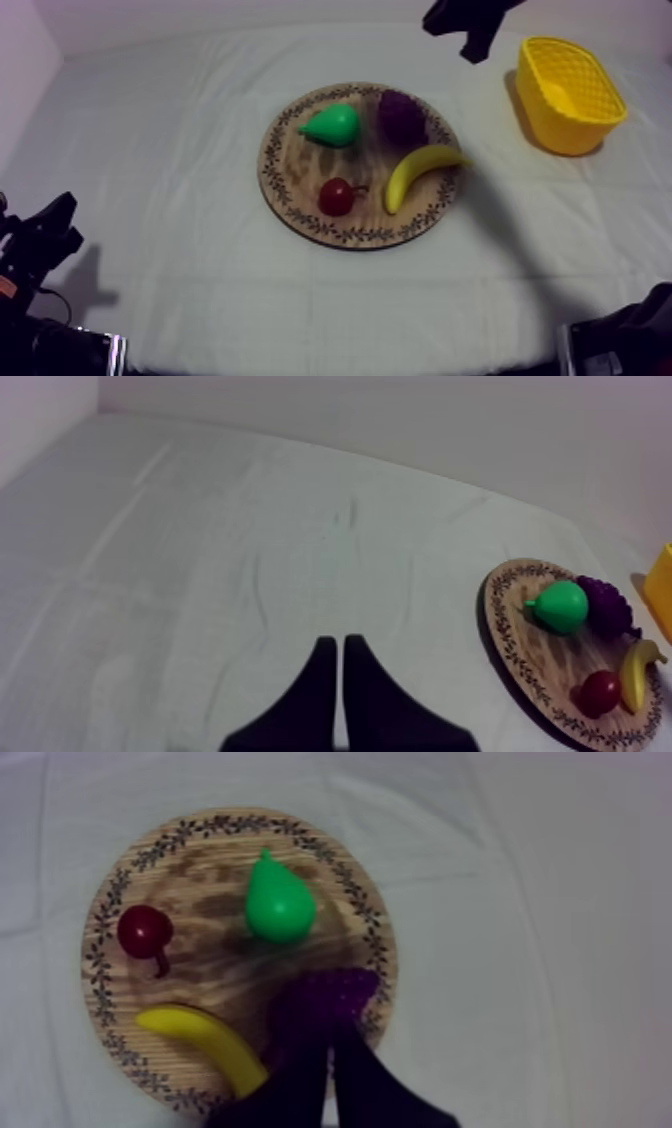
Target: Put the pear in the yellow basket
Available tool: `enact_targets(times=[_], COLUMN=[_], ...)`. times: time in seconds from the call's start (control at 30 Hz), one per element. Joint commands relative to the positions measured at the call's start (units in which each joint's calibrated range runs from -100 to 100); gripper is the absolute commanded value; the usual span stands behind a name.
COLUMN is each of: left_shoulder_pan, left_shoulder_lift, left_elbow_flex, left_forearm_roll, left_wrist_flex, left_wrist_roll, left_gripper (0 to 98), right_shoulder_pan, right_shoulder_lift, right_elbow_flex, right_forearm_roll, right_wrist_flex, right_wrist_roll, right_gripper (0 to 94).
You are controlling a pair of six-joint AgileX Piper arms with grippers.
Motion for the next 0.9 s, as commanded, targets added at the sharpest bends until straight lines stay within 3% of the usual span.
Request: enact_targets(times=[0.0, 0.23, 0.37, 0.6, 0.87], left_shoulder_pan=[0.0, 0.0, 0.0, 0.0, 0.0], left_shoulder_lift=[0.0, 0.0, 0.0, 0.0, 0.0], left_elbow_flex=[0.0, 0.0, 0.0, 0.0, 0.0], left_forearm_roll=[-0.02, -0.02, -0.02, -0.02, -0.02], left_wrist_flex=[0.0, 0.0, 0.0, 0.0, 0.0], left_wrist_roll=[0.0, 0.0, 0.0, 0.0, 0.0], left_gripper=[0.1, 0.1, 0.1, 0.1, 0.1], right_shoulder_pan=[-0.7, -0.9, -1.1, -2.2, -4.0], right_shoulder_lift=[4.3, 10.6, 12.8, 16.5, 22.7], right_elbow_flex=[-2.4, -7.5, -10.0, -12.7, -14.5], right_forearm_roll=[0.0, -1.4, -0.8, 0.2, 0.9], right_wrist_flex=[0.7, 2.6, 3.8, 4.4, 3.7], right_wrist_roll=[0.2, 0.0, -0.5, -0.1, 0.9], right_gripper=[12.5, 51.6, 66.4, 76.1, 77.1])
